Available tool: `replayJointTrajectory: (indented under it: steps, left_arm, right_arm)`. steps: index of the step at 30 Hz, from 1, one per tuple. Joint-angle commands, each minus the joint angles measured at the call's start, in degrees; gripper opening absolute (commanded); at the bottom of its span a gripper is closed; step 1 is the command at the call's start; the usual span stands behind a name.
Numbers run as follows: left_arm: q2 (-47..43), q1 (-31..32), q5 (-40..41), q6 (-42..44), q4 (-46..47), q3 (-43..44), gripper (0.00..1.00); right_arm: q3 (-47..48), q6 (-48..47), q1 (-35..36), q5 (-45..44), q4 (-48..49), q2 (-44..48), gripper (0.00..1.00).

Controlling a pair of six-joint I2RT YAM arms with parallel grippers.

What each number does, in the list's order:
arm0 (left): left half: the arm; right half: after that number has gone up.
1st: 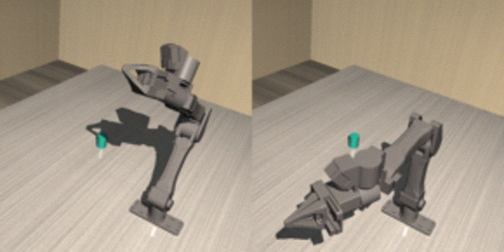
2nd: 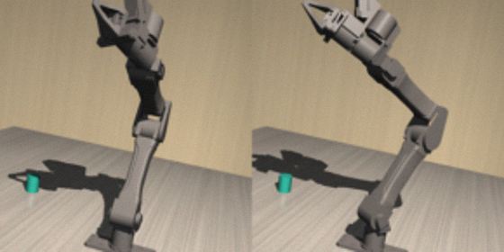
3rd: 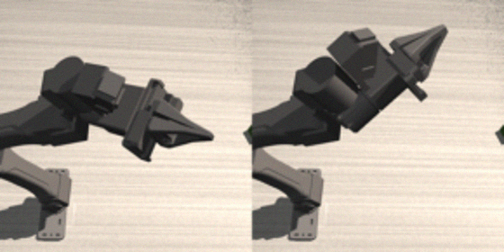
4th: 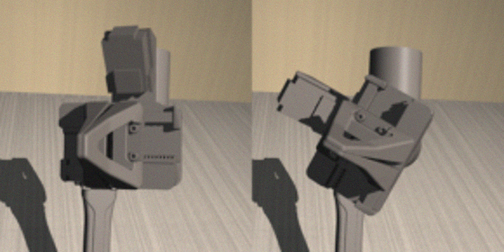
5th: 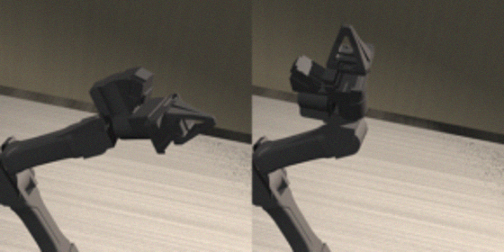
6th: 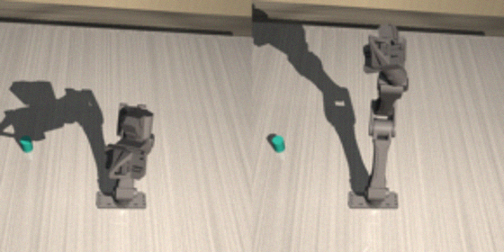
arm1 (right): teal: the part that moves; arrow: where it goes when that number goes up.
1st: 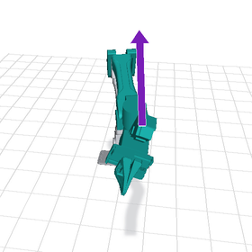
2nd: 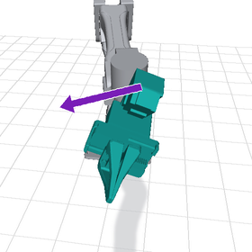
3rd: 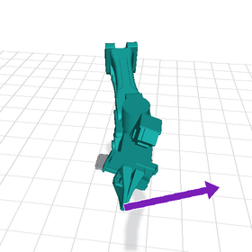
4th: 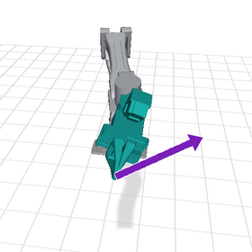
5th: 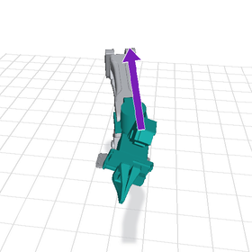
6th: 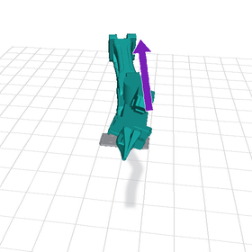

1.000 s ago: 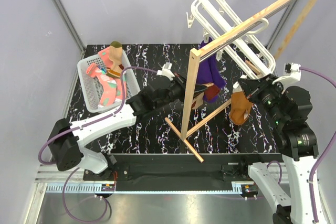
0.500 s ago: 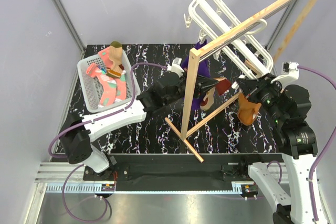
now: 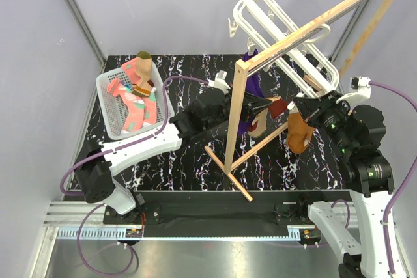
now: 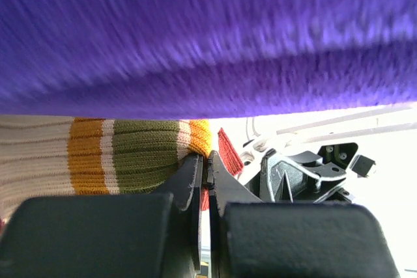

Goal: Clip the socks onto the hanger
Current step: Clamp the sock onto the hanger.

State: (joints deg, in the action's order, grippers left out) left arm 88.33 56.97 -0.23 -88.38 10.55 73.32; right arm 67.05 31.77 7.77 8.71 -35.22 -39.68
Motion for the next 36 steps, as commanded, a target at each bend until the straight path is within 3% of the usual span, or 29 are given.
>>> replayJointTrajectory:
  steps: [1,13,36]
  left_arm:
    - [-0.2,0.5,1.1,2.2,0.7,3.6,0.0]
    - [0.5,0.9,2.3,5.4,-5.4,5.8,0.0]
    - [1.8,1.7,2.2,5.8,-3.2,7.3,0.0]
  right_arm:
    - [1.2,-0.9,0.5,2.0,-1.7,-1.0,0.0]
    - [1.9,-1.6,0.5,1.7,-1.8,-1.7,0.0]
    - [-0.1,-1.9,0.5,1.5,-1.5,-1.5,0.0]
